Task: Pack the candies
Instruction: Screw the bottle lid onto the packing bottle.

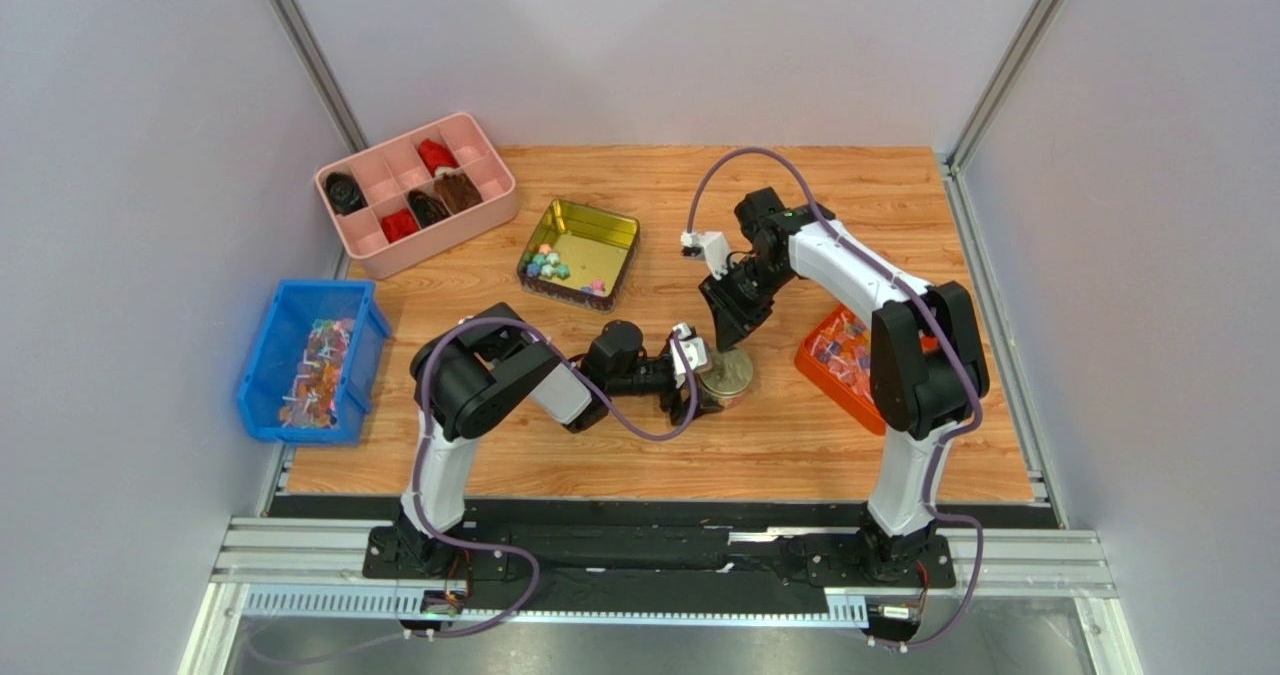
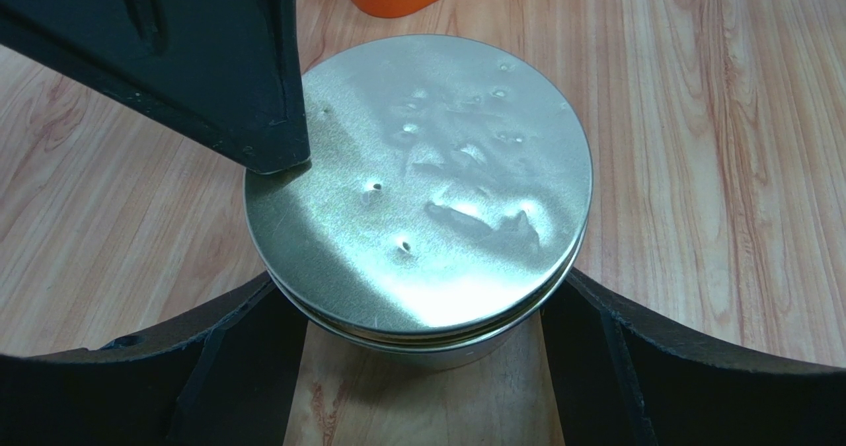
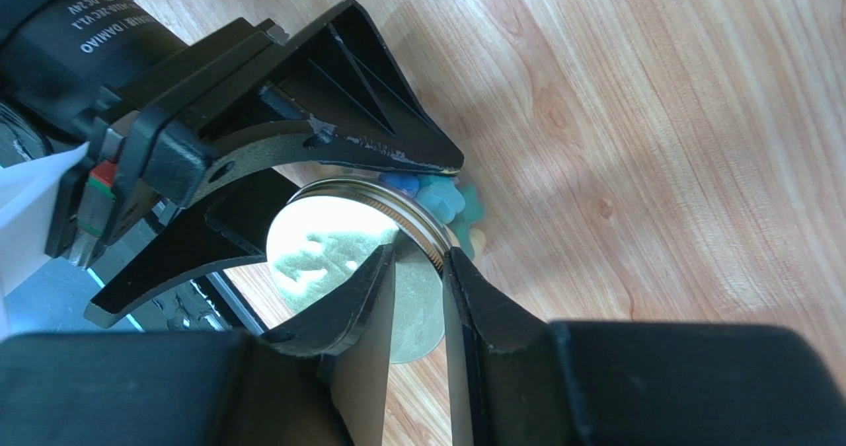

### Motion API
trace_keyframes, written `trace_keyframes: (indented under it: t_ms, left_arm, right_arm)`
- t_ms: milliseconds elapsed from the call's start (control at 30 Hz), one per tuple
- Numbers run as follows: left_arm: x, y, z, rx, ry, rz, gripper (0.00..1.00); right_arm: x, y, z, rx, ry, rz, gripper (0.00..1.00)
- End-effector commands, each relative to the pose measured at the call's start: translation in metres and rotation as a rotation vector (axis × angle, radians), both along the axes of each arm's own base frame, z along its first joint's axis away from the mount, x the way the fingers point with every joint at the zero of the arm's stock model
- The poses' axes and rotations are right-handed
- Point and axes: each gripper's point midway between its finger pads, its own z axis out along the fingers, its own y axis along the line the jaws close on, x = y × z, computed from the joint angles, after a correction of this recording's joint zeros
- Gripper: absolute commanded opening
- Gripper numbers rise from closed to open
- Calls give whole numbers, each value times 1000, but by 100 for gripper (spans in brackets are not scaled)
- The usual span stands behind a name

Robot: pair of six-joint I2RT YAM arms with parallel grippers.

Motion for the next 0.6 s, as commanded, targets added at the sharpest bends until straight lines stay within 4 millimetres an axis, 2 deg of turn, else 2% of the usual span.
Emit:
trace_keyframes:
  t_ms: [0, 367, 567]
  left_arm:
    - [10, -5, 29, -57, -69, 5, 0]
    - [16, -1, 28, -45, -58, 43, 0]
    - [18, 0, 28, -48, -47, 51, 0]
  right_arm:
    - [-9, 2, 7, 27, -17, 30, 26]
    - [-43, -21, -6, -27, 20, 23, 25]
    - [-61, -30, -4, -32, 32, 9, 25]
